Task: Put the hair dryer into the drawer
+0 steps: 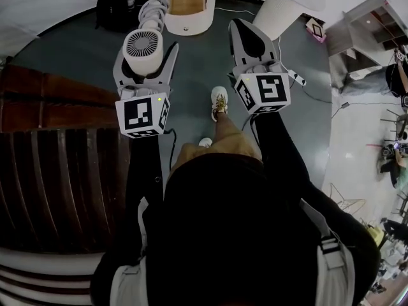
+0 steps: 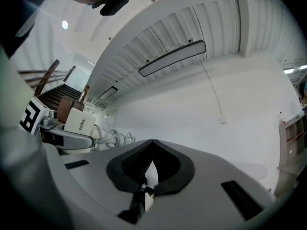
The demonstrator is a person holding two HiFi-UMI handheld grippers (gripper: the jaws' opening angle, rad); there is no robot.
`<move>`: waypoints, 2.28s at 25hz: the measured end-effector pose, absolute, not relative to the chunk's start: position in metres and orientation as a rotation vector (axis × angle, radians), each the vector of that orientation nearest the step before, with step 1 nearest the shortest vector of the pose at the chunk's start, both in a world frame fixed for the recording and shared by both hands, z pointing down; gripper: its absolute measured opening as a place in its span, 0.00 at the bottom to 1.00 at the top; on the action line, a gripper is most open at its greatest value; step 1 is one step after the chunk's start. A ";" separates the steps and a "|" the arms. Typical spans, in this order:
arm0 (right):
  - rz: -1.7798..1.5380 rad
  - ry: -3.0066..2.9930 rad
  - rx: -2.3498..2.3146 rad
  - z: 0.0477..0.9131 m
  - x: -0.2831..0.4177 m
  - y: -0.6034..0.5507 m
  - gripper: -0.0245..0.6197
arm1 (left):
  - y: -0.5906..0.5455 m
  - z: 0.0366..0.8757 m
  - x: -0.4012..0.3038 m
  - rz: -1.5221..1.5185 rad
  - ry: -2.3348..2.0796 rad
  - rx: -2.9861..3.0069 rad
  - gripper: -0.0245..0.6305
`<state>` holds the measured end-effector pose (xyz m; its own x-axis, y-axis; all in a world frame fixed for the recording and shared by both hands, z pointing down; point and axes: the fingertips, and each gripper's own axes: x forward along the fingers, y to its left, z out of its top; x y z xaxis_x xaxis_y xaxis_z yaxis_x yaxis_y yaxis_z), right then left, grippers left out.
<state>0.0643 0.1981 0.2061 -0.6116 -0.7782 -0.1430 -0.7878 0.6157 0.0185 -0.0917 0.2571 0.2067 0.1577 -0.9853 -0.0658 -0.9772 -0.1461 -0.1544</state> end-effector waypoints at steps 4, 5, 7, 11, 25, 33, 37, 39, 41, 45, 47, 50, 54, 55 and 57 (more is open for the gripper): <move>0.113 2.728 -1.293 0.211 0.054 0.175 0.08 | 0.238 0.213 -0.096 -0.088 1.951 -2.255 0.65; 0.112 2.731 -1.284 0.212 0.052 0.169 0.08 | 0.233 0.214 -0.097 -0.091 1.954 -2.252 0.65; 0.104 2.738 -1.266 0.214 0.048 0.157 0.08 | 0.223 0.217 -0.098 -0.099 1.958 -2.253 0.65; 0.089 2.751 -1.244 0.220 0.040 0.128 0.08 | 0.197 0.223 -0.101 -0.110 1.961 -2.260 0.65; 0.045 2.828 -1.175 0.239 0.015 -0.011 0.08 | 0.072 0.245 -0.113 -0.164 2.025 -2.261 0.65; 0.008 2.880 -1.122 0.252 0.009 -0.092 0.08 | 0.001 0.262 -0.113 -0.213 2.079 -2.260 0.65; -0.018 2.905 -1.109 0.264 0.011 -0.122 0.08 | -0.026 0.270 -0.113 -0.235 2.106 -2.254 0.65; -0.032 2.903 -1.115 0.268 0.011 -0.135 0.08 | -0.036 0.275 -0.114 -0.249 2.108 -2.255 0.65; -0.043 2.900 -1.121 0.272 0.011 -0.144 0.08 | -0.044 0.280 -0.116 -0.265 2.106 -2.260 0.65; -0.071 2.911 -1.124 0.283 0.011 -0.152 0.08 | -0.053 0.290 -0.115 -0.305 2.099 -2.281 0.65; -0.090 2.919 -1.131 0.290 0.013 -0.158 0.08 | -0.057 0.295 -0.112 -0.326 2.093 -2.301 0.65; -0.119 2.923 -1.145 0.299 0.017 -0.169 0.08 | -0.066 0.305 -0.105 -0.357 2.082 -2.332 0.65; -0.137 2.929 -1.164 0.309 0.010 -0.175 0.08 | -0.073 0.320 -0.109 -0.388 2.063 -2.372 0.65; -0.137 2.932 -1.173 0.312 0.008 -0.177 0.08 | -0.074 0.325 -0.111 -0.392 2.060 -2.384 0.65; -0.134 2.937 -1.200 0.317 0.005 -0.181 0.08 | -0.077 0.334 -0.117 -0.398 2.050 -2.410 0.65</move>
<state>0.0049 -0.1806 0.3174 -0.7139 -0.6974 0.0632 -0.7002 0.7109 -0.0654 -0.1168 -0.0772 0.3339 0.1428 -0.9653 0.2186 -0.9770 -0.1728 -0.1251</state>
